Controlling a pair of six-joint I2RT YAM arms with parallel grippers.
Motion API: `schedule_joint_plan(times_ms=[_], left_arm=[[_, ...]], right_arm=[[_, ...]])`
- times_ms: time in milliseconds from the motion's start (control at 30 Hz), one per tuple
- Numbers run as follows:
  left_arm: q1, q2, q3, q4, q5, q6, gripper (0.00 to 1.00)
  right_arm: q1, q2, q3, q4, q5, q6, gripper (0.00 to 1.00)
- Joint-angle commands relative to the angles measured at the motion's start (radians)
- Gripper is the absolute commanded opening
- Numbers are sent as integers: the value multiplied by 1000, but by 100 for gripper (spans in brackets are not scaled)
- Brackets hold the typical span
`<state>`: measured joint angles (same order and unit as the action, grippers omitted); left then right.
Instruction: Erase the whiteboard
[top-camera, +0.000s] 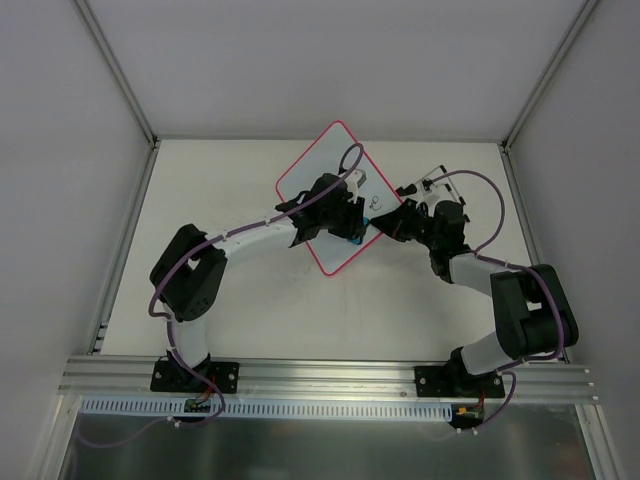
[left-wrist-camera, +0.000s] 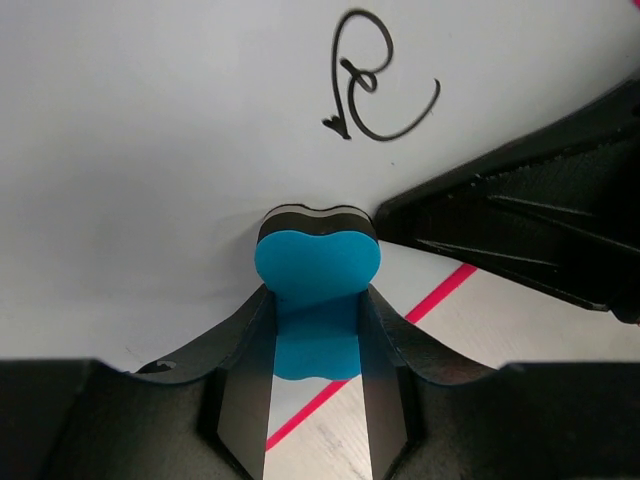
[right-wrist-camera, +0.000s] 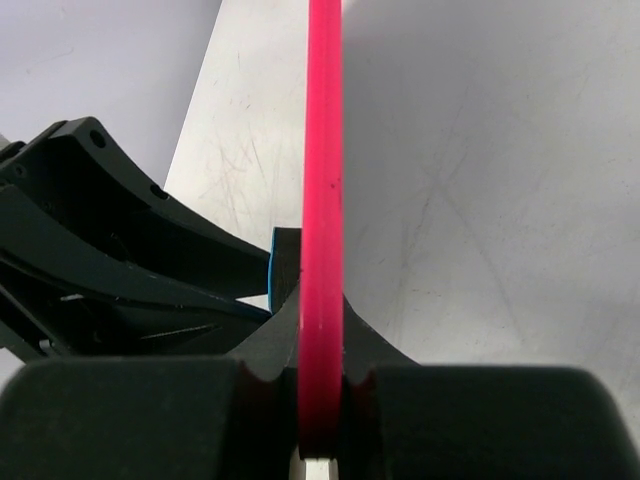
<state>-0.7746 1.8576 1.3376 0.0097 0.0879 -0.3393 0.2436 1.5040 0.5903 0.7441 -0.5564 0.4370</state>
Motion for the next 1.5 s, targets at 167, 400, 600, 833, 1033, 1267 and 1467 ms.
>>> schedule_joint_plan(times_ms=[167, 400, 600, 833, 1033, 1267, 1467], left_arm=[[74, 74, 20, 104, 9, 34, 0], [83, 77, 5, 105, 26, 63, 0], [81, 64, 101, 104, 33, 129, 0], [80, 109, 189, 98, 93, 215, 0], [29, 104, 190, 76, 167, 296, 0], [-14, 89, 179, 13, 185, 394, 0], [-18, 69, 157, -5, 242, 488, 0]], right_arm=[[75, 4, -12, -22, -171, -169, 0], [75, 9, 3, -43, -163, -176, 1], [77, 21, 16, -60, -163, -193, 0], [86, 30, 28, -83, -163, -205, 0], [86, 35, 51, -100, -157, -211, 0], [86, 39, 62, -118, -151, -225, 0], [86, 47, 57, -120, -155, -225, 0]])
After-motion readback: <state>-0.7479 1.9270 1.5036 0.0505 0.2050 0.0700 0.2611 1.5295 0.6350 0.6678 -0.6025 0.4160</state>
